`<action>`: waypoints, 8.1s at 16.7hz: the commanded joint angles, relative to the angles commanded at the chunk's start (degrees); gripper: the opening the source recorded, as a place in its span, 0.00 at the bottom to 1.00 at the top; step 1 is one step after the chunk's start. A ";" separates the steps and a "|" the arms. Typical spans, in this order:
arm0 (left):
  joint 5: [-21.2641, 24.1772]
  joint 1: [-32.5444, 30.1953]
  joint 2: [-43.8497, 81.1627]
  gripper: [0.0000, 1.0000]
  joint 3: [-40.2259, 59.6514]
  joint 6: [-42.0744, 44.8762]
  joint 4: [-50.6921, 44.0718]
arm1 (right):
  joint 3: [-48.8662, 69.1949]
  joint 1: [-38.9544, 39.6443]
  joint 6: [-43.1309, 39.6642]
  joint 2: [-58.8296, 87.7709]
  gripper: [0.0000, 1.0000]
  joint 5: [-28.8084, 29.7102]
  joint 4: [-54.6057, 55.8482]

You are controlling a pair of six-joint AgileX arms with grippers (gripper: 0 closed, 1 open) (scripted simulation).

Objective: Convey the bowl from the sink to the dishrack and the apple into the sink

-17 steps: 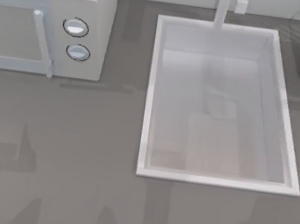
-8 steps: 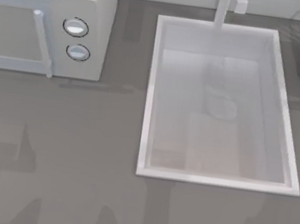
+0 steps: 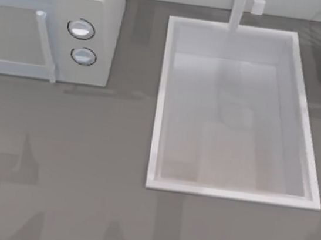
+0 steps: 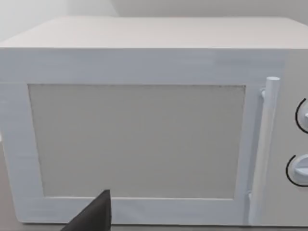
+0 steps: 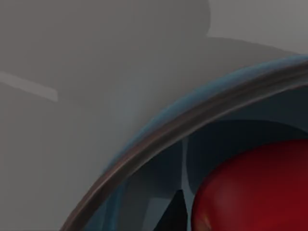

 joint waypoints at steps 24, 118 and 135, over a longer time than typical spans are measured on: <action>0.00 0.00 0.00 1.00 0.00 0.00 0.00 | -2.02 -0.06 0.07 1.76 0.00 0.01 3.49; 0.00 0.00 0.00 1.00 0.00 0.00 0.00 | -8.72 58.66 21.83 32.68 1.00 39.24 130.54; 0.00 0.00 0.00 1.00 0.00 0.00 0.00 | -23.13 43.50 22.37 -2.81 1.00 27.72 97.24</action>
